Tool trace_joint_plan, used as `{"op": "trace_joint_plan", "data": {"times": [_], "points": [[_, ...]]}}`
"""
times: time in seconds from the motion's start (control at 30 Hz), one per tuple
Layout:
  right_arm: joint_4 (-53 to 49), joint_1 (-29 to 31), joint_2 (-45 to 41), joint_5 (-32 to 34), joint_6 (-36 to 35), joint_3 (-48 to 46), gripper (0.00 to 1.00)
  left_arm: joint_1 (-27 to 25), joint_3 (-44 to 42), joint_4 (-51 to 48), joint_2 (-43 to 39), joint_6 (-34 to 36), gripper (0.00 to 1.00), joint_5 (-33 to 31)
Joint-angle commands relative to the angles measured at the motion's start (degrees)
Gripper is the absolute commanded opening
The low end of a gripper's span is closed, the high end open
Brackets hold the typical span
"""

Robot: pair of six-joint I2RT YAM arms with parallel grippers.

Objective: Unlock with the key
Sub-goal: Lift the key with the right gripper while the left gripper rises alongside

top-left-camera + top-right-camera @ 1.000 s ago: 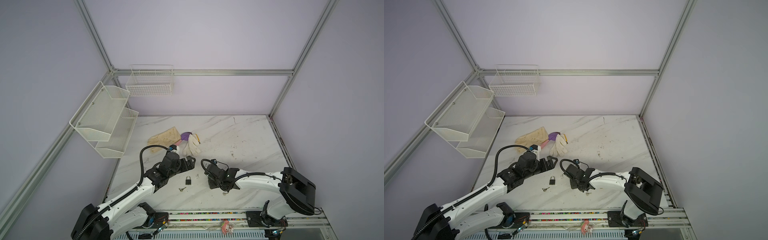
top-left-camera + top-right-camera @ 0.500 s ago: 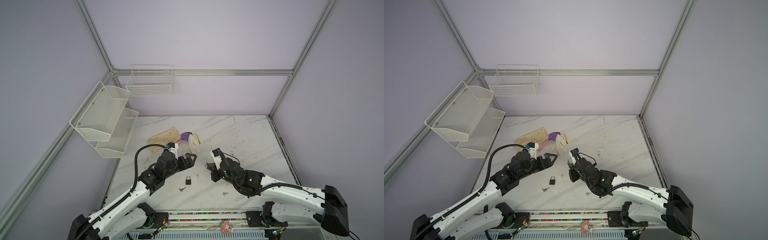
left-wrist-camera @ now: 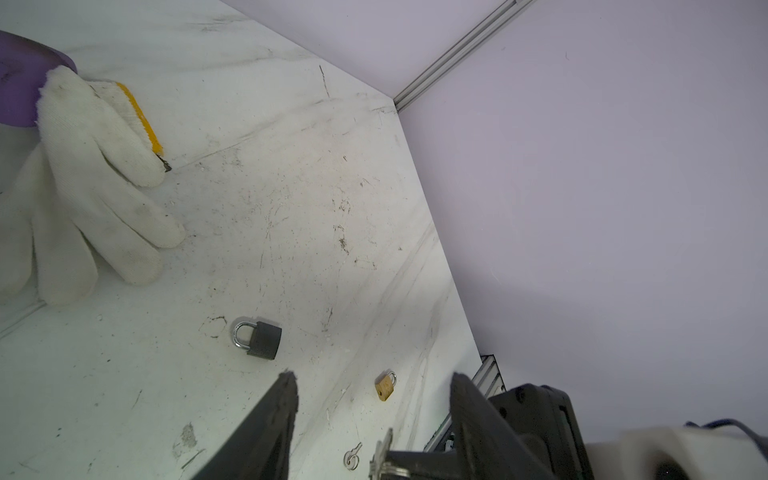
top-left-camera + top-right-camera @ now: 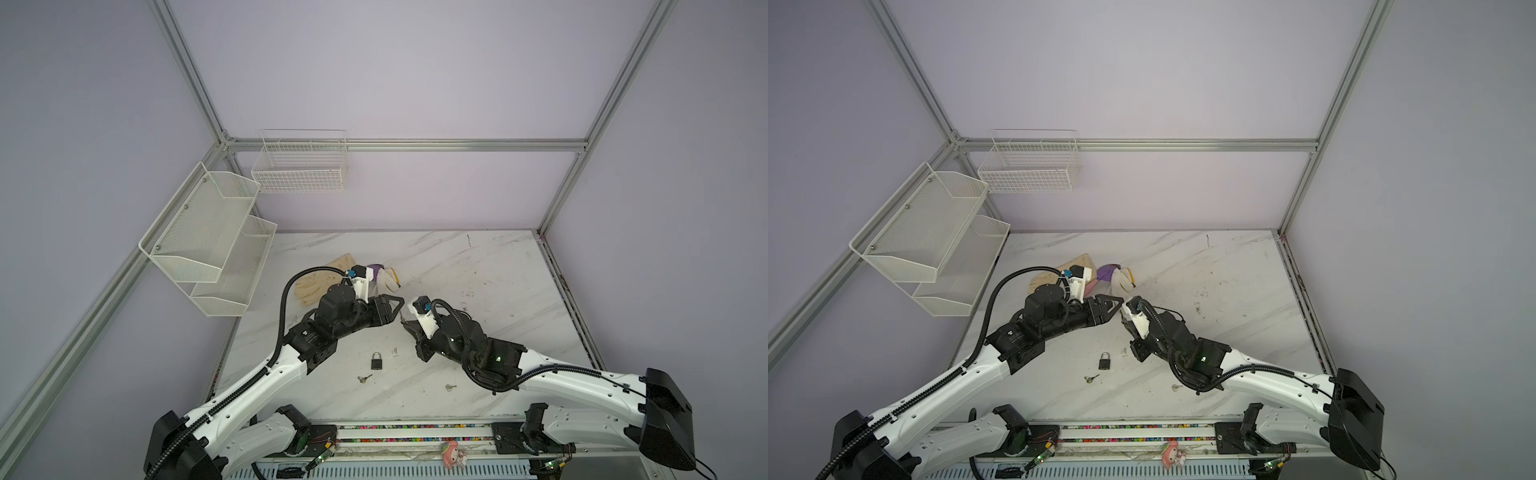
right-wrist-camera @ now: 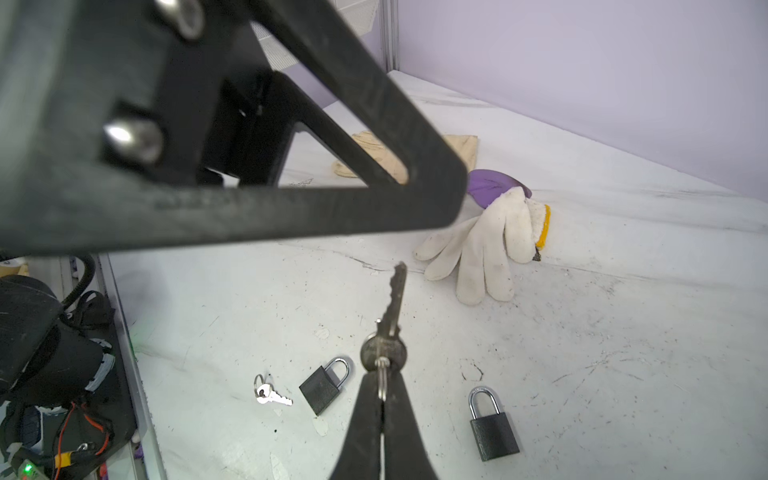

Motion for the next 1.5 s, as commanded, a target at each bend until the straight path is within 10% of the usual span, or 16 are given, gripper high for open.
{"op": "trace_joint_plan", "data": {"times": [0.0, 0.57, 0.83, 1.0, 1.47], "points": [[2.57, 0.25, -1.14, -0.51, -1.83, 1.33, 0.0, 0.25, 5.67, 1.82, 0.76, 2.7, 0.5, 2.62], [1.52, 0.25, 1.81, 1.58, -1.78, 3.23, 0.0, 0.24, 4.39, 3.89, 2.97, 4.06, 0.02, 5.36], [0.61, 0.25, 0.1, 1.9, 0.51, 3.83, 0.0, 0.24, 4.61, 3.76, 2.79, 5.24, 0.0, 4.44], [-0.33, 0.08, -2.83, 0.59, 3.5, 3.45, 0.49, 0.32, 4.4, 6.9, 1.89, 6.51, 0.0, 1.56], [3.19, -24.08, -6.81, -48.14, 20.12, 4.55, 0.53, 0.3, -0.28, 32.32, 4.8, 7.59, 0.0, 5.13]]}}
